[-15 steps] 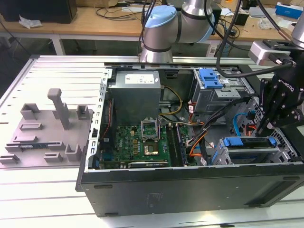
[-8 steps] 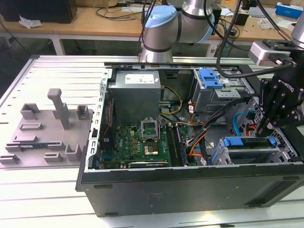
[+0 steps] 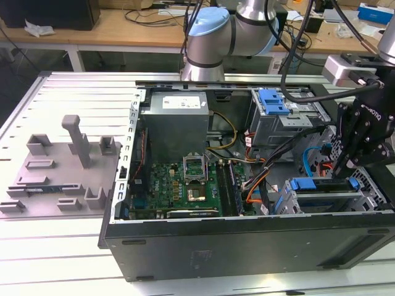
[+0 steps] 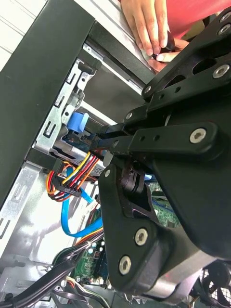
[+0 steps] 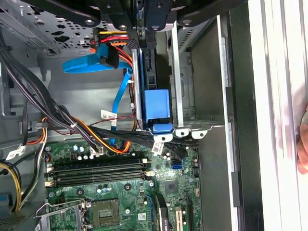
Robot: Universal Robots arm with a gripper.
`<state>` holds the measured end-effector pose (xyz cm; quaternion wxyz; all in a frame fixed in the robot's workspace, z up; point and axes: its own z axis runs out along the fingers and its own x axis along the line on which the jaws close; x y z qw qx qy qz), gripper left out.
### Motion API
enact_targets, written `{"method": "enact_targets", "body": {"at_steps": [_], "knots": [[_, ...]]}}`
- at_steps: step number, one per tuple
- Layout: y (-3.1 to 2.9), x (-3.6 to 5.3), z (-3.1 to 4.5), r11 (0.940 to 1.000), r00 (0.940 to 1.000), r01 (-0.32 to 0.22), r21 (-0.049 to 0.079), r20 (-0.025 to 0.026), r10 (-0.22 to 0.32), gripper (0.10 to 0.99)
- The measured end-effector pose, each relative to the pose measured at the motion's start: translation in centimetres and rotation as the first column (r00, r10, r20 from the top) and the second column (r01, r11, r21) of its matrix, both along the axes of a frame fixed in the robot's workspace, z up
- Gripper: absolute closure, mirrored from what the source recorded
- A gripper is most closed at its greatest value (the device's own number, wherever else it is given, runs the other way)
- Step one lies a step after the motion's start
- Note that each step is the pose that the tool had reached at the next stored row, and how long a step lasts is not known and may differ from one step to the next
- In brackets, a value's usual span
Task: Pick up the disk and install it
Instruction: 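Insert the first disk wire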
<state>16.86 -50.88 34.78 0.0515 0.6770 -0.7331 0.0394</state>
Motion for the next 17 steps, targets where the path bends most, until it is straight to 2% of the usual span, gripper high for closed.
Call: {"method": "enact_targets", "body": {"at_steps": [17], "knots": [[-0.05, 0.00, -0.55, 1.0000, 1.0000, 0.000, 0.000, 0.0000, 0.000, 0.922]]}}
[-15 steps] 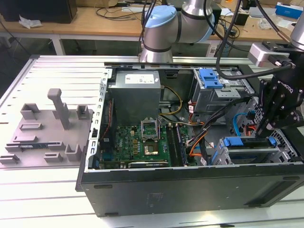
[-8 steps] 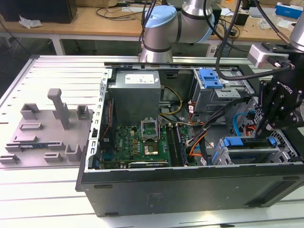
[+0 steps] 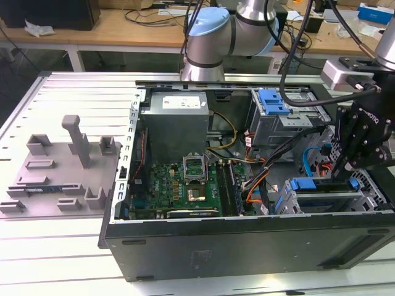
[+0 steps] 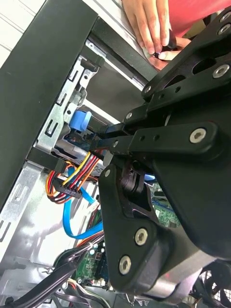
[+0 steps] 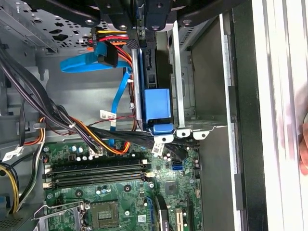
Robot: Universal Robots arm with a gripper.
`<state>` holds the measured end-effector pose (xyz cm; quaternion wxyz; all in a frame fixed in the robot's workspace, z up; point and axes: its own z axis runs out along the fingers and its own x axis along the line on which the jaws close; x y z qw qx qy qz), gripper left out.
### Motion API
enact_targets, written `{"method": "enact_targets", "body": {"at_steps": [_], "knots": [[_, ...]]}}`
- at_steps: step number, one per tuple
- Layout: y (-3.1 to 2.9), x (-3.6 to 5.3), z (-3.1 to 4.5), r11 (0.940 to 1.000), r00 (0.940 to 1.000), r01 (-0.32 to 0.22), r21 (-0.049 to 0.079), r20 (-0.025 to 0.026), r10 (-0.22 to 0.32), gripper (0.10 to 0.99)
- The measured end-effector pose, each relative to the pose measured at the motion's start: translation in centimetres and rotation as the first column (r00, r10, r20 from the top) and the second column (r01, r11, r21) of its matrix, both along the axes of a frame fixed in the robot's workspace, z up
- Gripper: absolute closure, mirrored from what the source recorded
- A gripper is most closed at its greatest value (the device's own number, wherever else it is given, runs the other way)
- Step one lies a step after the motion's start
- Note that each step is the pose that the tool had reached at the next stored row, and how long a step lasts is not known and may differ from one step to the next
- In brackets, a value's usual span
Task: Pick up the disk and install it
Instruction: 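Insert the first disk wire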
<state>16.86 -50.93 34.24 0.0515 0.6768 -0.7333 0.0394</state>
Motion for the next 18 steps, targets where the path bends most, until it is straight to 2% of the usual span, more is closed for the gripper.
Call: {"method": "enact_targets", "body": {"at_steps": [10, 18], "knots": [[-0.06, 0.00, -0.31, 1.0000, 1.0000, 0.000, 0.000, 0.0000, 0.000, 0.922], [-0.10, 0.01, -0.60, 1.0000, 1.0000, 0.000, 0.001, -0.0021, 0.000, 0.922]]}}
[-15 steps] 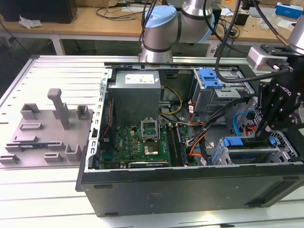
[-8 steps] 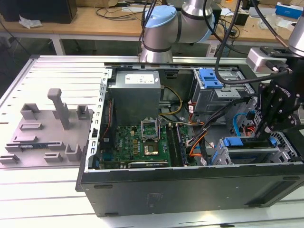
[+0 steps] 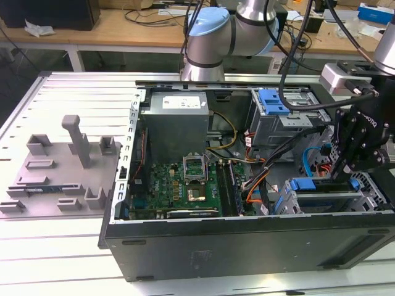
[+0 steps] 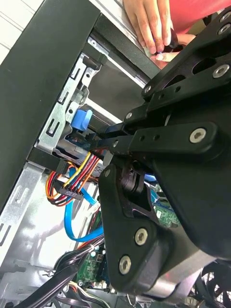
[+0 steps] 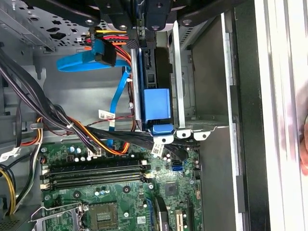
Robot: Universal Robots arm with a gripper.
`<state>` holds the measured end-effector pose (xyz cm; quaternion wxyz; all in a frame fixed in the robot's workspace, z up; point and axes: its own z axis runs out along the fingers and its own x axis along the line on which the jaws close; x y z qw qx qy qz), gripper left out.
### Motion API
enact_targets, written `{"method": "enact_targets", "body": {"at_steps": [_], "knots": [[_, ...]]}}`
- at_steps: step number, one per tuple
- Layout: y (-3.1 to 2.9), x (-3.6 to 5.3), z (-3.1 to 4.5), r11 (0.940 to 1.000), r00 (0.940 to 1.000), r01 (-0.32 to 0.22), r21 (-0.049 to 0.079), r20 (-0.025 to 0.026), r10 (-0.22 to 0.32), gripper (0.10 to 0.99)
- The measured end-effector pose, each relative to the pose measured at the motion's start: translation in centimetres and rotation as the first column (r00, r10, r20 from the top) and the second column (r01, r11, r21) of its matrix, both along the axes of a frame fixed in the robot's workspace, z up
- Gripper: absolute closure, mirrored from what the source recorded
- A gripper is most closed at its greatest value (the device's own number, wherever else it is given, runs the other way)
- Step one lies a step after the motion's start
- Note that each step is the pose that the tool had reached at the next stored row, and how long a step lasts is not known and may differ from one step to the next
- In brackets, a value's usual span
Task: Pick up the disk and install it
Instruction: 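Insert the first disk wire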
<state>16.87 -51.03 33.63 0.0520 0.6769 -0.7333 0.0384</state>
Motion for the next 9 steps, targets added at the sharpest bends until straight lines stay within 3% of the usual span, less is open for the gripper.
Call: {"method": "enact_targets", "body": {"at_steps": [1, 4, 9], "knots": [[0.00, 0.00, 0.05, 1.0000, 1.0000, 0.000, 0.000, 0.0002, 0.000, 0.914], [0.00, 0.00, 0.78, 1.0000, 1.0000, 0.000, 0.000, 0.0003, 0.000, 0.725], [0.10, 0.04, 2.92, 1.0000, 1.0000, 0.000, -0.001, 0.0003, 0.000, 0.725]]}}
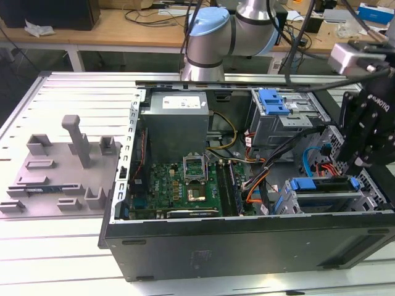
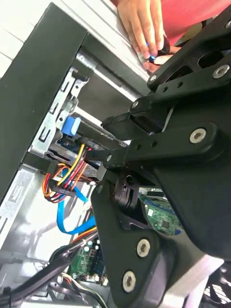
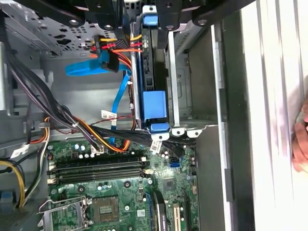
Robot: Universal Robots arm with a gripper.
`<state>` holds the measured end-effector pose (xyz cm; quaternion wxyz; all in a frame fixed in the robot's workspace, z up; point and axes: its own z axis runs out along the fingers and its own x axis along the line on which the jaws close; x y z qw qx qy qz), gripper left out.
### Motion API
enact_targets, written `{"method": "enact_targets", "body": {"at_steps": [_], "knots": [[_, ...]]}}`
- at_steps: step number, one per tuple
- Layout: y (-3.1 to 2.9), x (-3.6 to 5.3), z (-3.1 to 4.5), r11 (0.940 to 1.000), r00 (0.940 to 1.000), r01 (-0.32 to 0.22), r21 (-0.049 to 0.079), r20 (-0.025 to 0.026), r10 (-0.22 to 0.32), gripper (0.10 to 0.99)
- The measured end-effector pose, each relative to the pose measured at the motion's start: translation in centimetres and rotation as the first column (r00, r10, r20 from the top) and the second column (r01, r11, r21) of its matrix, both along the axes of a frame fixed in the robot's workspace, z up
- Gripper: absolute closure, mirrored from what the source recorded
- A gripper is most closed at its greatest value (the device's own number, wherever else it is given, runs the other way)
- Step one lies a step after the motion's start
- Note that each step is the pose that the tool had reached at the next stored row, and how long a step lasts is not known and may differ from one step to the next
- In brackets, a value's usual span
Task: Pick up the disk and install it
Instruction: 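Insert the first disk wire, then insert the second disk wire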
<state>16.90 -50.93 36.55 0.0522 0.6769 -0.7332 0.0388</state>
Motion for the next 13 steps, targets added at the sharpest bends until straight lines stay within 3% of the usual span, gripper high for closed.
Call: {"method": "enact_targets", "body": {"at_steps": [2, 13], "knots": [[0.03, 0.00, 0.45, 1.0000, 1.0000, 0.000, 0.000, 0.0000, 0.000, 0.725], [0.04, 0.00, 0.48, 1.0000, 1.0000, 0.000, -0.001, 0.0000, 0.000, 0.725]]}}
